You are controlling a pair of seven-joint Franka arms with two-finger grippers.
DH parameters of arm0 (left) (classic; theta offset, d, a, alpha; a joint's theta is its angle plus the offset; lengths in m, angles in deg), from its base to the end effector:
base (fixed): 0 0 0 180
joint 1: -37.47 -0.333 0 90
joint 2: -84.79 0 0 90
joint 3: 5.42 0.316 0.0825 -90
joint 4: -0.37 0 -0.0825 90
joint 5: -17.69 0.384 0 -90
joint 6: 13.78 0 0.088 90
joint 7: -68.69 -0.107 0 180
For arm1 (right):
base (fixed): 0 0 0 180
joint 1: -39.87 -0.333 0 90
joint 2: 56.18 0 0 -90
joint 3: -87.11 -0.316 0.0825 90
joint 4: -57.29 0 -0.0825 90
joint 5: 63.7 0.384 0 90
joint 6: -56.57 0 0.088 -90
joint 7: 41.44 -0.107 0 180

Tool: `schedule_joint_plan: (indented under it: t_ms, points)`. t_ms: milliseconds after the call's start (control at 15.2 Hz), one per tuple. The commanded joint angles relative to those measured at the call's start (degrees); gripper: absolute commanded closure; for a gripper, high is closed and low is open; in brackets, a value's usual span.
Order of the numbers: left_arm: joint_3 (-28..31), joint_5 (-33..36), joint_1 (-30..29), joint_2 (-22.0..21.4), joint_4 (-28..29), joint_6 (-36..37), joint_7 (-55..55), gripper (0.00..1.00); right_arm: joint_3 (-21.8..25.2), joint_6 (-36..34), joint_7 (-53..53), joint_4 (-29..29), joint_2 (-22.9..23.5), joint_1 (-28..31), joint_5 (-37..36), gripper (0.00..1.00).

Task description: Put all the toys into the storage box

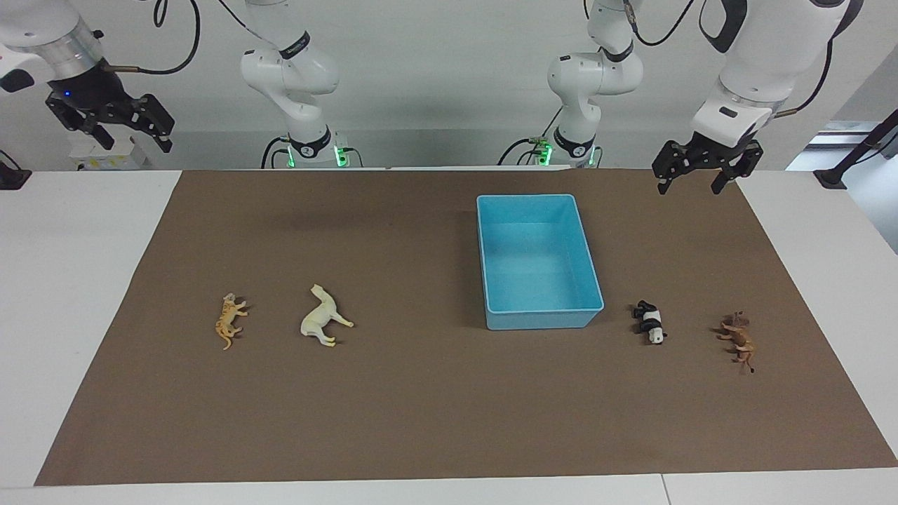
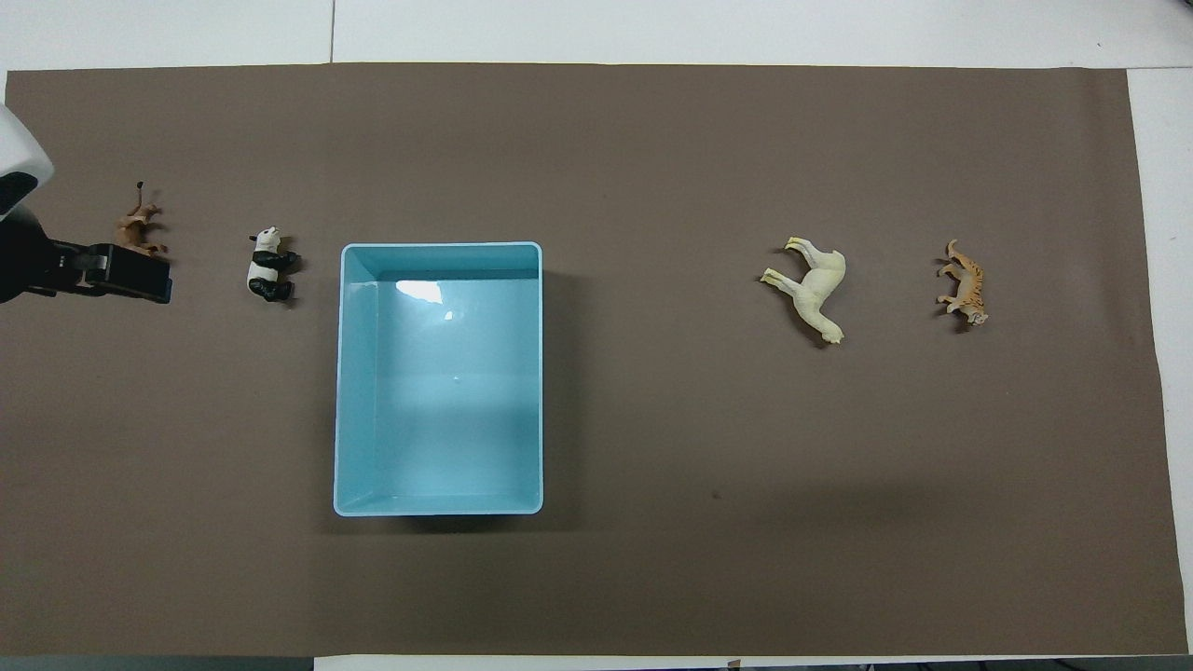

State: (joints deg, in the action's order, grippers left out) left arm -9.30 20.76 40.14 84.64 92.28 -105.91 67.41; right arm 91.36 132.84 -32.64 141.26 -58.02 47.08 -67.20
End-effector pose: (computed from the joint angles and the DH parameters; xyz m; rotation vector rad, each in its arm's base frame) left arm 0.5537 -0.0580 0.6136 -3.0808 0.2137 -0.0138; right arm 0.5060 -0.1112 0.6705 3.0968 -0.0894 -0.1720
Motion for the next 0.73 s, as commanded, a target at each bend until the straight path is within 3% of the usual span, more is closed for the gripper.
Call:
schedule_joint_plan:
  t_ms: [0,264,462,660]
  points:
    - [0.18,0.89,0.32,5.49,0.9,-6.72,-1.18,0.0,-0.3,3.95,-0.36,5.3,-2.72,0.34,0.24,0.0]
    - [0.18,0.01,-0.21,12.26,2.56,-16.04,-2.15,0.0,-0.3,14.84,-0.8,16.12,-5.63,0.34,0.33,0.0]
    - [0.27,-0.43,-1.78,12.71,8.97,-25.43,-2.85,0.0,-0.39,19.42,-5.18,19.03,-3.35,-0.01,0.59,0.0]
    - [0.27,-0.78,-1.96,17.36,9.95,-28.62,-2.68,0.0,-0.39,25.13,-7.64,21.49,0.95,-0.01,2.61,0.0]
